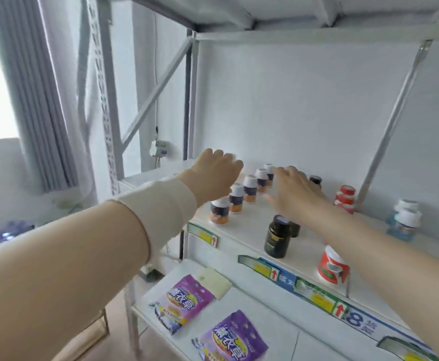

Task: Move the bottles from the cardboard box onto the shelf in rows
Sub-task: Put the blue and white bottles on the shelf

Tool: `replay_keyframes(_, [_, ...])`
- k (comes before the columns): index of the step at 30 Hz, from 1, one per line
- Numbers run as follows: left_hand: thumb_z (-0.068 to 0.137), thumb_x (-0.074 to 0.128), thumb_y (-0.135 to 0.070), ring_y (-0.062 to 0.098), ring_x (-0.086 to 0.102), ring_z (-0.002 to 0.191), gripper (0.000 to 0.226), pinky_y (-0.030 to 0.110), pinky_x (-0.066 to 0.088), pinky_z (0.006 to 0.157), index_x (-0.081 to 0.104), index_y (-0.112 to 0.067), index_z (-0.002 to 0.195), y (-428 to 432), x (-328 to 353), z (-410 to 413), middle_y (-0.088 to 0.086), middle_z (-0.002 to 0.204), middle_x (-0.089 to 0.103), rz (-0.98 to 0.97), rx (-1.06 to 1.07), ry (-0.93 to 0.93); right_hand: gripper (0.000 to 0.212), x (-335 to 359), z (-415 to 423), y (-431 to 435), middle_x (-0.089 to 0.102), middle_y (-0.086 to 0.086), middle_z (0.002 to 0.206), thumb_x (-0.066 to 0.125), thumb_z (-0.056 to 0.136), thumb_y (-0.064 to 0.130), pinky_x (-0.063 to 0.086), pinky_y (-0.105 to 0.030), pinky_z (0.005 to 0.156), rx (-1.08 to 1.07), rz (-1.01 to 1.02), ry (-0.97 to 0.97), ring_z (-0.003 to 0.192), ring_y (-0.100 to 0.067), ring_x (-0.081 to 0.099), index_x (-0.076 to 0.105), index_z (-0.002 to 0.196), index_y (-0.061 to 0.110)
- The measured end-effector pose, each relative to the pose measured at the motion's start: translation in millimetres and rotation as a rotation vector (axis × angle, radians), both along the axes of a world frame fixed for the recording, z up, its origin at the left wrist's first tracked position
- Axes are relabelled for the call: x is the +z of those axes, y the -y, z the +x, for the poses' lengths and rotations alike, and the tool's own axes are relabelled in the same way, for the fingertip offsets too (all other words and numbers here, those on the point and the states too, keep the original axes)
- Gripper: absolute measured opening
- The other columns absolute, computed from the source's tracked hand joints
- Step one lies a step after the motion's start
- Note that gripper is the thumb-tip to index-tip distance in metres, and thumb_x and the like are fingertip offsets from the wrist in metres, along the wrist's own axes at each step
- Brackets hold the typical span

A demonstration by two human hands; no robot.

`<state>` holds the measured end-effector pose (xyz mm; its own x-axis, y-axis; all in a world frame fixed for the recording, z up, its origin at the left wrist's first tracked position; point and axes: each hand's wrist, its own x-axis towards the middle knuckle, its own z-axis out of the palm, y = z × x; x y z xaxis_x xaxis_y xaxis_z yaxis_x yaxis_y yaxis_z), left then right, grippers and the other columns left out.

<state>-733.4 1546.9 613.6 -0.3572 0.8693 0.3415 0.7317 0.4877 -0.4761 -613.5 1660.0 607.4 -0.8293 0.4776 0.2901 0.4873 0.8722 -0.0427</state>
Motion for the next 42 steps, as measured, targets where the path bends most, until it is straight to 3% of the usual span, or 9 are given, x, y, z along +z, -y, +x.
replay_keyframes(9, [0.094,0.050,-0.034,0.026,0.051,0.115,0.045,0.034,0.039,0.093,0.040,-0.010,0.131,257,-50,-160,0.009,0.125,0.052,-0.067,0.362,0.107,0.056,-56,-211,215,0.032,-0.014,0.144,0.045,0.094,0.034,0.033,-0.039,0.104,0.355,0.045,0.131,0.130,-0.031,0.035,0.028,0.141,0.010])
replay_keyframes(17, [0.095,0.049,-0.027,0.028,0.047,0.123,0.045,0.036,0.037,0.102,0.037,-0.009,0.134,403,-134,-269,0.011,0.133,0.048,-0.118,0.619,0.291,0.052,-130,-353,349,0.033,-0.014,0.143,0.043,0.095,0.029,0.029,-0.040,0.108,0.593,0.091,0.295,0.133,-0.030,0.031,0.029,0.140,0.008])
replay_keyframes(22, [0.095,0.048,-0.025,0.028,0.048,0.122,0.053,0.036,0.038,0.100,0.027,-0.011,0.142,447,-187,-356,0.012,0.133,0.049,-0.146,0.699,0.351,0.056,-189,-446,390,0.033,-0.012,0.145,0.044,0.095,0.033,0.028,-0.039,0.110,0.709,0.106,0.371,0.136,-0.028,0.029,0.025,0.143,0.010])
replay_keyframes(26, [0.093,0.052,-0.030,0.028,0.049,0.121,0.045,0.036,0.039,0.098,0.040,-0.009,0.132,465,-237,-422,0.012,0.131,0.051,-0.153,0.748,0.497,0.060,-249,-522,408,0.030,-0.011,0.148,0.044,0.095,0.034,0.024,-0.039,0.113,0.782,0.061,0.464,0.140,-0.029,0.022,0.021,0.146,0.011])
replay_keyframes(30, [0.092,0.054,-0.028,0.029,0.050,0.119,0.044,0.037,0.041,0.096,0.041,-0.007,0.129,489,-305,-472,0.012,0.128,0.052,-0.210,0.784,0.662,0.059,-317,-579,430,0.029,-0.009,0.149,0.043,0.095,0.035,0.022,-0.039,0.116,0.840,0.025,0.640,0.141,-0.029,0.021,0.021,0.146,0.012])
replay_keyframes(36, [0.094,0.041,-0.011,0.029,0.054,0.107,0.027,0.035,0.042,0.085,0.046,-0.008,0.121,532,-412,-527,0.011,0.118,0.056,-0.218,0.851,0.867,0.056,-418,-646,472,0.035,-0.009,0.144,0.043,0.095,0.032,0.026,-0.039,0.112,0.917,0.006,0.850,0.138,-0.028,0.025,0.024,0.143,0.011])
replay_keyframes(42, [0.093,0.048,-0.013,0.030,0.052,0.111,0.043,0.036,0.043,0.089,0.037,-0.006,0.134,554,-521,-576,0.014,0.124,0.054,-0.293,0.848,1.072,0.053,-521,-692,500,0.040,-0.008,0.140,0.041,0.096,0.031,0.030,-0.035,0.106,0.886,-0.076,1.022,0.131,-0.026,0.034,0.027,0.142,0.011])
